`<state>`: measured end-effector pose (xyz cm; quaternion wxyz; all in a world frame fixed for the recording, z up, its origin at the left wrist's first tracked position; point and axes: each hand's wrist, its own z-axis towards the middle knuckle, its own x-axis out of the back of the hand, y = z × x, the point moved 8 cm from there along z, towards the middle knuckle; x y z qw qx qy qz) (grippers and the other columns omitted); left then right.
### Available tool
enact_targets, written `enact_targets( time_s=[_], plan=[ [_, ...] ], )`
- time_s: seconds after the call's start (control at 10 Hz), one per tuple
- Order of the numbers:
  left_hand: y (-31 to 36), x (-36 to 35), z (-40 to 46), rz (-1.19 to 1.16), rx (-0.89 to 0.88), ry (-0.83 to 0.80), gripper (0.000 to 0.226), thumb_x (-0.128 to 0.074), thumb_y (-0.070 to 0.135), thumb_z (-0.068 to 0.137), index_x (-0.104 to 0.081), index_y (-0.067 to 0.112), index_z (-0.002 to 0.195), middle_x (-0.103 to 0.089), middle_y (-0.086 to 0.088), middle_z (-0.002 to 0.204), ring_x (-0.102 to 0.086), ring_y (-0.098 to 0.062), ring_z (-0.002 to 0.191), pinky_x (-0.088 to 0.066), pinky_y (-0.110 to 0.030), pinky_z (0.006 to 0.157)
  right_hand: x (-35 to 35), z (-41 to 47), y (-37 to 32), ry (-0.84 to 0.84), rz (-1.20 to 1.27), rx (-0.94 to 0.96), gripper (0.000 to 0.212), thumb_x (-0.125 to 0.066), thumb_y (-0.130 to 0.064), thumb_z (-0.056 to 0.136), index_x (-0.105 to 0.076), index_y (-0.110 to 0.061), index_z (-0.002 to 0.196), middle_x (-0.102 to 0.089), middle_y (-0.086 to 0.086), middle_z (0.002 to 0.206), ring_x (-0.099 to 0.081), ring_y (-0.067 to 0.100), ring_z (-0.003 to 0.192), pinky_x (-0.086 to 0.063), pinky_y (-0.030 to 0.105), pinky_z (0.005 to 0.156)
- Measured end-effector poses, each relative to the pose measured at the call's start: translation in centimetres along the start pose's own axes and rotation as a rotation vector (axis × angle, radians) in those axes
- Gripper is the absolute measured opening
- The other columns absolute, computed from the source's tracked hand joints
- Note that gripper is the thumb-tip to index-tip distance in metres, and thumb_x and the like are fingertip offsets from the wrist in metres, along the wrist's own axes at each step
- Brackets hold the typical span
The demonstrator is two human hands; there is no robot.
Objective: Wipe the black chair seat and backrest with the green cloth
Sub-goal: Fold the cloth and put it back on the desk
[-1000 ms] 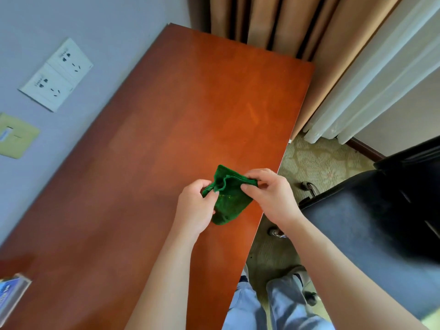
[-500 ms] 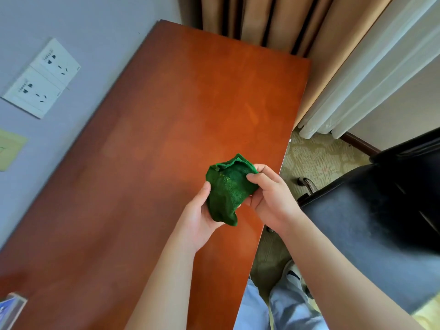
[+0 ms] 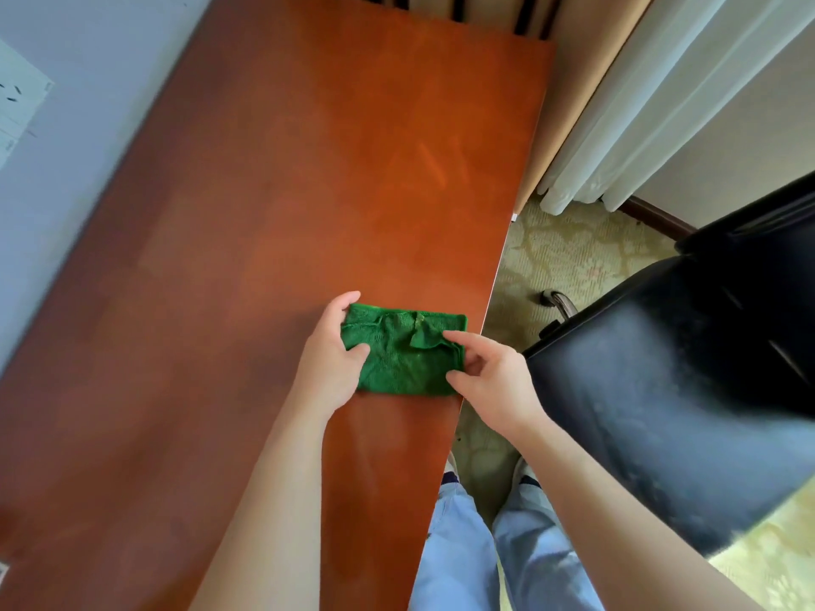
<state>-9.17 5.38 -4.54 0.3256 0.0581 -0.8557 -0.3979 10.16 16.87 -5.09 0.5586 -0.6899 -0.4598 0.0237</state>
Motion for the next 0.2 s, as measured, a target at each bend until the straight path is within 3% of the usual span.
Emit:
enact_targets(
  time_s=[0.1, 0.2],
  plan=[
    [0.5, -0.3, -0.8, 0.119, -0.038, 0.086, 0.066, -0.064, 0.010, 0.093, -0.038, 0.039, 0.146, -0.043, 0.007, 0.147, -0.040, -0.014, 0.136, -0.036, -0.033, 0.108, 0.3, -0.1, -0.1, -0.013, -0.173, 0.020, 0.041, -0.070, -0.026, 0.082, -0.064, -0.032, 0.122, -0.060, -0.004, 0.078, -0.059, 0.011, 0.073, -0.053, 0.028, 0.071],
    [1.4, 0.2, -1.4, 0.217, -0.087, 0.208, 0.059, -0.069, 0.018, 0.089, -0.046, 0.034, 0.142, -0.045, 0.006, 0.138, -0.038, -0.017, 0.129, -0.035, -0.037, 0.110, 1.9, 0.2, 0.1, 0.027, -0.159, 0.023, 0.031, -0.067, -0.032, 0.085, -0.067, -0.030, 0.116, -0.060, -0.007, 0.087, -0.058, 0.008, 0.082, -0.052, 0.030, 0.079]
  ],
)
